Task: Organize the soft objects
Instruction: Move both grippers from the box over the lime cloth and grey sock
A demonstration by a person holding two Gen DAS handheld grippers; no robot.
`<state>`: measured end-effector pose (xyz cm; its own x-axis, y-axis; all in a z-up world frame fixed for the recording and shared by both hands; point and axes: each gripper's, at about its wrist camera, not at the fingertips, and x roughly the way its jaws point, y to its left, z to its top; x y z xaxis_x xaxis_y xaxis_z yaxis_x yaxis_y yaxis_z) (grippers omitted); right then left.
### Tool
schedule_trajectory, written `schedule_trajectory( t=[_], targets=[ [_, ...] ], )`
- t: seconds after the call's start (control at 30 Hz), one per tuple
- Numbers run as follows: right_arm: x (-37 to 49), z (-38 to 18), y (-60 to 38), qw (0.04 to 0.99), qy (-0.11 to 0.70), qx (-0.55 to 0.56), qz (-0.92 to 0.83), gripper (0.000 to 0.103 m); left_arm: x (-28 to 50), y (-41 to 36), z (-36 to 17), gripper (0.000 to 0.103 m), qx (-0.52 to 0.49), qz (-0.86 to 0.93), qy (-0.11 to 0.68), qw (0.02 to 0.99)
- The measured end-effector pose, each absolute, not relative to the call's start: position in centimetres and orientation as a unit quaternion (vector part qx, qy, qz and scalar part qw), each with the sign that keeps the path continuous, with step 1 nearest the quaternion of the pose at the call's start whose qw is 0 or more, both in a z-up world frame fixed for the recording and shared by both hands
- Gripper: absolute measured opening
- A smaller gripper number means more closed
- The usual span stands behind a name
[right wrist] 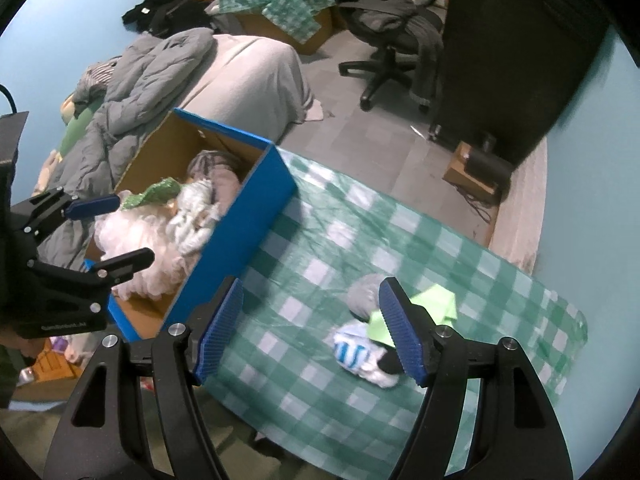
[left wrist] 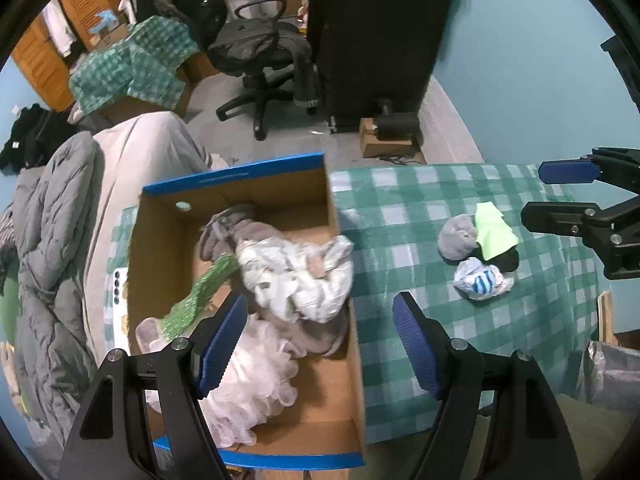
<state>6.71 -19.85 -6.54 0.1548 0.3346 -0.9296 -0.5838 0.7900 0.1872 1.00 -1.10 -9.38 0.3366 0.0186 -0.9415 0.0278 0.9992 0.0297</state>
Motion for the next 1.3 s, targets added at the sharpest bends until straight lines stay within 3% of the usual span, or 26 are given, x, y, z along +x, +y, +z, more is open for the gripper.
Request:
schedule_trajectory(
  t=[0.73, 1.3],
  targets=[
    [9.5, -11.6, -31.5, 0.743, 0.628, -0.056, 0.223, 0.075, 4.4, -10.5, -12.6, 0.077, 0.048, -0.072, 0.604, 0.792],
    [12.3, -17.5, -30.5, 0.707, 0.667, -0.052, 0.228, 0.075, 7.9, -12.9, -18.3, 0.079, 0.062, -0.094, 0.639, 0.761]
  ],
)
